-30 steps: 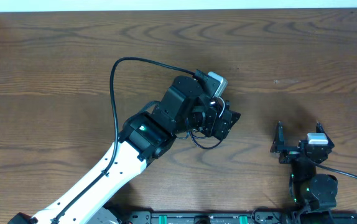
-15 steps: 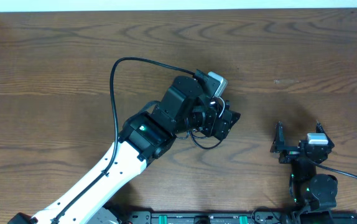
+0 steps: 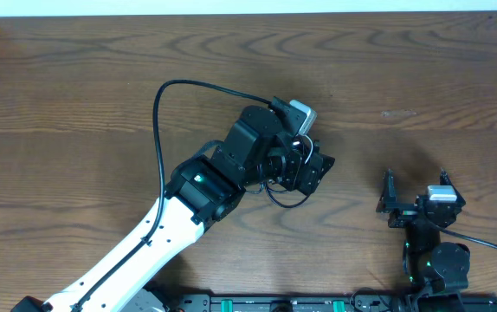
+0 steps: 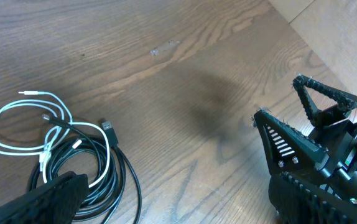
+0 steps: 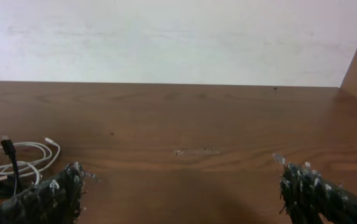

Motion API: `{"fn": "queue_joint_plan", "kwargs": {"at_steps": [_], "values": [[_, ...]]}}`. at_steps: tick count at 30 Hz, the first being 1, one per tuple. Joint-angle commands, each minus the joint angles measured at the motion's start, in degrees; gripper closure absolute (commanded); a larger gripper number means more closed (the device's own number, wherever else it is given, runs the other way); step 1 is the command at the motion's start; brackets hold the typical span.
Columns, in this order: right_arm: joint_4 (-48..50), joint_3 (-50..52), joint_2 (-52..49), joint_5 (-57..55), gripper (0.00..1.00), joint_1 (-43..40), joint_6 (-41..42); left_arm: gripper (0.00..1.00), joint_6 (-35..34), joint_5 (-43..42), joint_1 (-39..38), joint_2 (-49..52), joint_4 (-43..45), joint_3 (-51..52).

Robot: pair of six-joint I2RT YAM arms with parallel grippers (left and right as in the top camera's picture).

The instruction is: Untangle cables

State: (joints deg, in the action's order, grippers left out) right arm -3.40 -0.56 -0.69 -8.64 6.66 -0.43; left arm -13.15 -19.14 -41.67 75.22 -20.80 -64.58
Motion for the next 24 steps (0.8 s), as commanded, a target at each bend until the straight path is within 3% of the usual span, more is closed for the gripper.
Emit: {"fn": "queue_joint_plan", "kwargs": {"at_steps": [1,16,21,24], "values": [[-0.04,0.24,0.35,-0.17,0.01,-0.28,0.57,0.02,-0.07,0.59,0.15,-0.20,-0.13,-0.42],[-0.04,0.24,0.37,-0.17,0.01,-0.28,0.57,0.02,-0.20,1.05,0.15,-0.20,-0.13,-0.42],[-0.04,0.24,0.35,-0.17,0.01,-0.28,0.57,0.02,-10.12,9.11,0.98,-0.22,-0.61,-0.44],[-0.04,0.24,0.37,-0.17,0.01,-0.28,0.57,0.02,-10.34,9.35,2.67,-0.22,-1.68,-0.44]]}}
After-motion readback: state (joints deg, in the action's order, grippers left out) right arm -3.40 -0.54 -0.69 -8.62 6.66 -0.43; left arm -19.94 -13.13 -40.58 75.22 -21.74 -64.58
